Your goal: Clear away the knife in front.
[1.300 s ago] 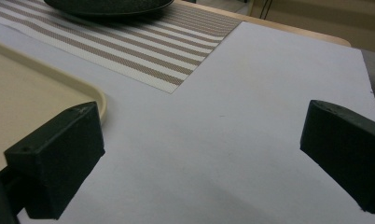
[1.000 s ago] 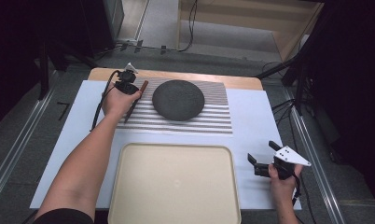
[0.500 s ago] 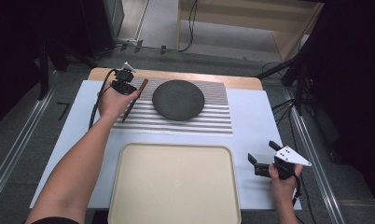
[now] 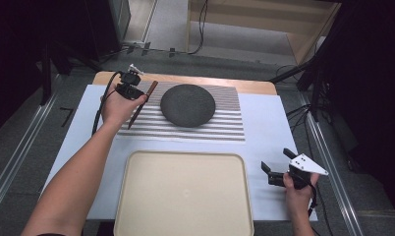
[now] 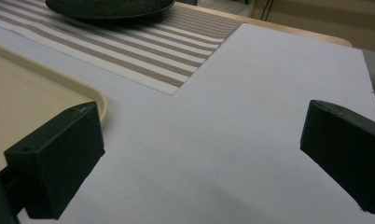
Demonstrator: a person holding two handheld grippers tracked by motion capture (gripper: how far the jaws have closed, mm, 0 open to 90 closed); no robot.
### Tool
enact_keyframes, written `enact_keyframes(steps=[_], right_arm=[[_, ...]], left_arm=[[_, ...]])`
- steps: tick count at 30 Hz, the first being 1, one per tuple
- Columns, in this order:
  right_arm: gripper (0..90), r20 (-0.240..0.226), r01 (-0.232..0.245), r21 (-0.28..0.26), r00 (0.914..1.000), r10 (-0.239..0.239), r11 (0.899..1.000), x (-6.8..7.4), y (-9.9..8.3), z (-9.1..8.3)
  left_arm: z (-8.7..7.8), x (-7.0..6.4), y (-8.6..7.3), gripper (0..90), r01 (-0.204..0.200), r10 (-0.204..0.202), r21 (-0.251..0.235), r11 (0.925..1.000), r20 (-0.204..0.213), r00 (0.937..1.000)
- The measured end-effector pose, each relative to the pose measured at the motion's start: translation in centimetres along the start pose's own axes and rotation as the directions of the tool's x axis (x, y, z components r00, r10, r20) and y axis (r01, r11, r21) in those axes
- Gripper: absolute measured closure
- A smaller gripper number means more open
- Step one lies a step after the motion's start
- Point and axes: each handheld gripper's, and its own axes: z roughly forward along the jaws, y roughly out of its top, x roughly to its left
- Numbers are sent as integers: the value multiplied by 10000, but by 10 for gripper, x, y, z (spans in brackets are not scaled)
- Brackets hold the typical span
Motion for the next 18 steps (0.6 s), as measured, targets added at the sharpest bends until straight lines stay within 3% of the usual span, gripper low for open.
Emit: enact_keyframes(steps=[5, 12, 18], right_arm=[[0, -3, 0, -1, 10000, 0, 10000, 0, 0, 0], [0, 3, -11, -11, 10000, 11, 10000, 0, 0, 0], [0, -8, -12, -20, 10000, 12, 10000, 0, 0, 0]], left_arm=[[-12, -6, -5, 773, 90, -85, -248, 9997, 218, 9997], [-22, -19, -16, 772, -381, 386, -265, 9989, 166, 9991], [-30, -28, -29, 772, -570, 583, -318, 9979, 411, 9975]])
